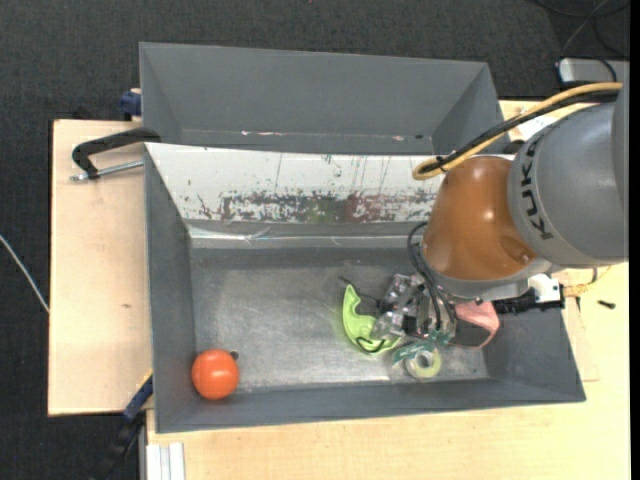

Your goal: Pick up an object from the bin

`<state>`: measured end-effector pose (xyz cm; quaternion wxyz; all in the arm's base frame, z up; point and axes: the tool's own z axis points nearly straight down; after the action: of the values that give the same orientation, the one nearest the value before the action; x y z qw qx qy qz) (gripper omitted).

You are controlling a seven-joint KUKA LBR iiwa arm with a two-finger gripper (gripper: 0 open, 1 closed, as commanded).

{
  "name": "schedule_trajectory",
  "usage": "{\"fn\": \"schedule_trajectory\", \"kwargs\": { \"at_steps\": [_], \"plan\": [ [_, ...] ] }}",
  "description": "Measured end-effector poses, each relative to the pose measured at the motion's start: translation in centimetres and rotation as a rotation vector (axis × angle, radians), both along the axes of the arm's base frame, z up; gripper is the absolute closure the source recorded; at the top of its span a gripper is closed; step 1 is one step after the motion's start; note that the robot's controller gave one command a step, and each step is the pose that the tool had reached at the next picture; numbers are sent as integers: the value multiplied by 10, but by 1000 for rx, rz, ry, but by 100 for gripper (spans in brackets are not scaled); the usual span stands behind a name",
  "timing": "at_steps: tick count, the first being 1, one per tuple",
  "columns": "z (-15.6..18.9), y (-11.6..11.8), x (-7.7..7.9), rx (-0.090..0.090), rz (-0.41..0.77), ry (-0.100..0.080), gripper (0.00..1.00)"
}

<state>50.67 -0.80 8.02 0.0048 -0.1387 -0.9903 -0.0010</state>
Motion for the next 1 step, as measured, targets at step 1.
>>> {"fn": "schedule_trajectory", "kwargs": {
  "at_steps": [1],
  "plan": [
    [20,-1,0,-2,-1,-4,100]
  ]
}}
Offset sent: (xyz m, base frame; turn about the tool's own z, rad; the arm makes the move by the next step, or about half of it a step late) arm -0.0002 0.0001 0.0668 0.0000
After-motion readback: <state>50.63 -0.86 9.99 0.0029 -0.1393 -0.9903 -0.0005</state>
